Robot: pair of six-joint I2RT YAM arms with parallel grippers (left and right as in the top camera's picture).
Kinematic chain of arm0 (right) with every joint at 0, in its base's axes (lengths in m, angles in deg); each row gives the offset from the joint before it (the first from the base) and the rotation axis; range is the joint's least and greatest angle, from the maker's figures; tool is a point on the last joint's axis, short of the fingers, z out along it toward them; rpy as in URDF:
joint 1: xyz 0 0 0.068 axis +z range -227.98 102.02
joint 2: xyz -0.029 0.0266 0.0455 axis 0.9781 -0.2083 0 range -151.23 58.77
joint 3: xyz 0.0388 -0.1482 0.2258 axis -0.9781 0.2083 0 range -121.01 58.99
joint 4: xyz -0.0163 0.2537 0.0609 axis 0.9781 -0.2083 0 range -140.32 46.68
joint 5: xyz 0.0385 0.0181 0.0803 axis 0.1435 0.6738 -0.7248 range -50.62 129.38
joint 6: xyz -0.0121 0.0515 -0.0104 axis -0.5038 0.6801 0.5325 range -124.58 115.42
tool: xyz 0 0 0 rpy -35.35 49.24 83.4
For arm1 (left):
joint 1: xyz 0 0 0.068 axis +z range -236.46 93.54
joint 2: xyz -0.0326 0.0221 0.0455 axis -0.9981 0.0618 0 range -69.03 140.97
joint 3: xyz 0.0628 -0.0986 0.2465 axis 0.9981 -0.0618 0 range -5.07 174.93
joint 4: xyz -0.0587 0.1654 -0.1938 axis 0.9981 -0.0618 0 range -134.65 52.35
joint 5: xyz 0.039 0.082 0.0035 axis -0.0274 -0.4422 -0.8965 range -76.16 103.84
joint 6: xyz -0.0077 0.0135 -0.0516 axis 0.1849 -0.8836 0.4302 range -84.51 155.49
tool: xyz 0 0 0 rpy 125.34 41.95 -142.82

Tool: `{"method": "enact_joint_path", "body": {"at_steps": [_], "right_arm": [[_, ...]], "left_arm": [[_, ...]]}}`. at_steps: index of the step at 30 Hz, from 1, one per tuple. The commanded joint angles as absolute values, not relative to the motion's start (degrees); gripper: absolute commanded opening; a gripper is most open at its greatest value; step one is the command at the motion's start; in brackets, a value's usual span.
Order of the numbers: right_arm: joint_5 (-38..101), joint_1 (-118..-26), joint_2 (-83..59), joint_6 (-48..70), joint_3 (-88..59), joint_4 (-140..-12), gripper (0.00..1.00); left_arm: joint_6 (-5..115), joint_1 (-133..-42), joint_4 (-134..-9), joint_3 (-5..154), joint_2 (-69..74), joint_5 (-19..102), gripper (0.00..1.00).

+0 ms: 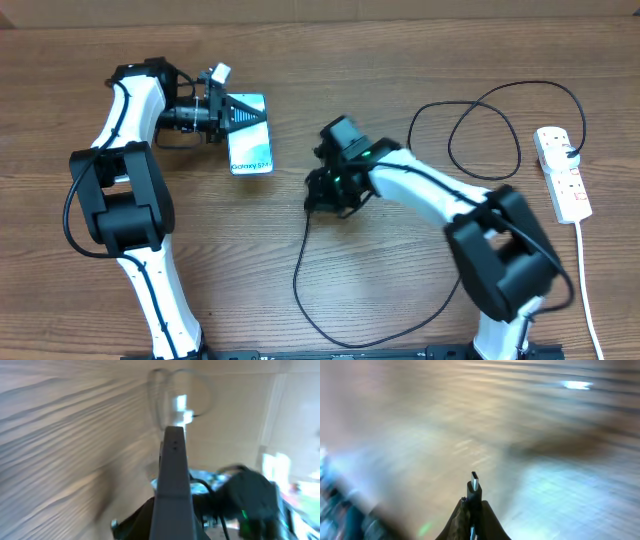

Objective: Plug charger to phone and switch on socket
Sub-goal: 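Lift the cable plug with the right gripper toward the phone's bottom port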

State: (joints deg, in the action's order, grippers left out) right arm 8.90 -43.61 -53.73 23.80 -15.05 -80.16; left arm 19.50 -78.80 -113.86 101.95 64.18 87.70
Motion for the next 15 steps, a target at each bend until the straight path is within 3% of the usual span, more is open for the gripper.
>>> {"method": "enact_joint_path", "body": {"at_steps": [1,10,15], "right_arm": [[-14.31,-45.14,-44.79,5.94,-15.02,-79.81,0.04],[-21.79,-40.98,-42.70,2.60,-14.72,-79.51,0.04],[-21.79,-39.78,-42.70,3.41,-14.72,-76.64,0.04]], "left_arm": [[5.69,-77.86,-118.45,103.08,63.22,103.70,0.04],[-8.83,-78.62,-133.99,103.08,63.22,104.42,0.04],[-5.53,-78.60,-134.53,103.06,63.20,104.47,0.05]]}}
